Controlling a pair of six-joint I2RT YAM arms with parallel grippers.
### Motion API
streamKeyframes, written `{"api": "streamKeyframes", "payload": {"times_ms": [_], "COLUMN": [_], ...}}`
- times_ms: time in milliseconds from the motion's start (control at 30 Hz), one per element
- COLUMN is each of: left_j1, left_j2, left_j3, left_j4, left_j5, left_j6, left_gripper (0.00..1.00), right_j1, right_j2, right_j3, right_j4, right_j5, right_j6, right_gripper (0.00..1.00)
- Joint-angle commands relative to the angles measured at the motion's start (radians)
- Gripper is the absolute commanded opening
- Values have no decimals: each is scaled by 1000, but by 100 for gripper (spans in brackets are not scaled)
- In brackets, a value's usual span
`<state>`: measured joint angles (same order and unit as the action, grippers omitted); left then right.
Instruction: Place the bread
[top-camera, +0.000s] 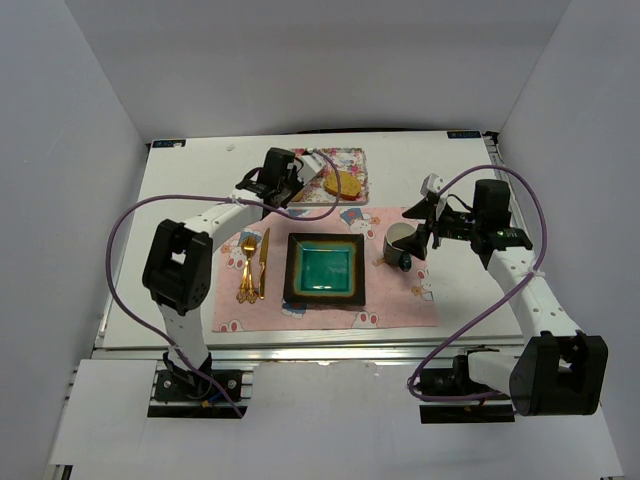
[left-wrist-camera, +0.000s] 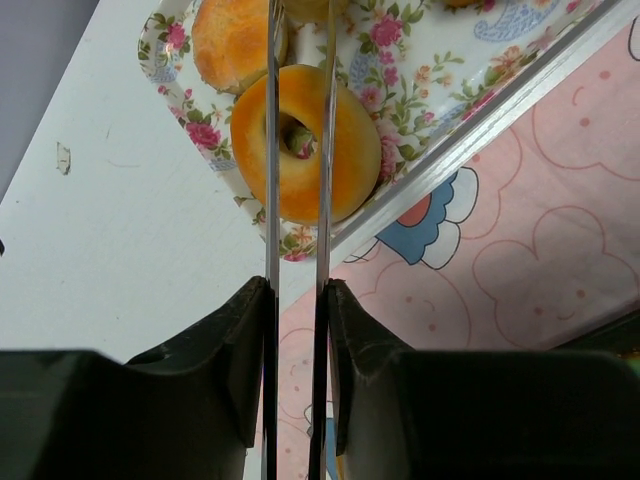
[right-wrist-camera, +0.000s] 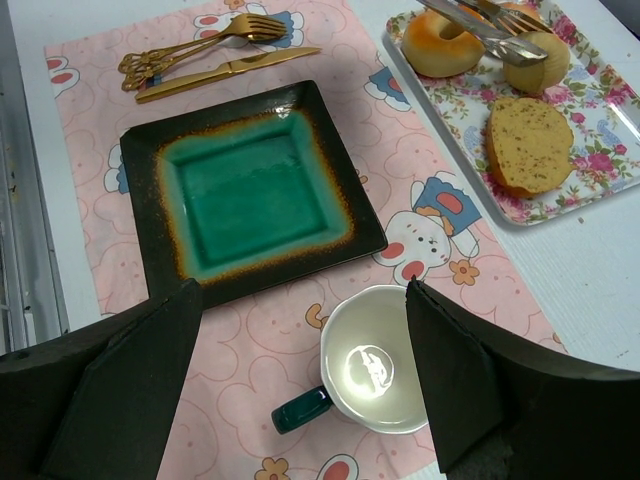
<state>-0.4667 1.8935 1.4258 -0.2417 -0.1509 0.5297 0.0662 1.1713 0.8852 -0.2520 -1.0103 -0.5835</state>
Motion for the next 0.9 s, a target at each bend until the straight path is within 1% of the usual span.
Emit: {"api": "streamKeyframes", "payload": {"times_ms": [0,133,167,200,267,300,367,400,533,600,733,867], "left_j1": [-1,-1,-1,-1,-1,-4,-4,-7,-21,-44,-121,-180], "left_j2": [-109,-209,-256,-284,-347,-416,-480,-538,-654,-691,-781,-829], "left_j3": [30,-8,-30,-47,-115,-139,-181,-214,-303,-374,-479,-571], "left_j4": [-1,-36,-48,-62,-96,-106,-159,-186,-344,-399,-464,-432], "left_j5": [1,17,28,46,79,108,141,160,328,370,369,350], "left_j6": [-49,-151,-175,-238,-298,-363,-436,-506,-713,-813,-902,-968], "left_gripper": [10,4,2,0,0,0,0,0,0,0,0,0], "right_j1": [-5,-5,-5,-5,-5,-5,-5,-5,-5,-5,-5,-5], "right_j2": [-19,-24,-25,-24,-25,-24,-21,-21,-10,-2,10,27], "right_j3": [3,8,8,9,15,17,23,24,41,52,72,96], "right_j4": [13,0,-1,-6,-9,-9,-12,-13,-24,-29,-39,-58], "right_j5": [-30,-33,-34,-34,-36,-37,-40,-42,-50,-53,-57,-62], "right_j6": [-3,-7,-9,-7,-9,-4,-3,-3,5,8,16,22], "right_gripper": [87,87,87,87,87,87,87,87,87,87,87,87]}}
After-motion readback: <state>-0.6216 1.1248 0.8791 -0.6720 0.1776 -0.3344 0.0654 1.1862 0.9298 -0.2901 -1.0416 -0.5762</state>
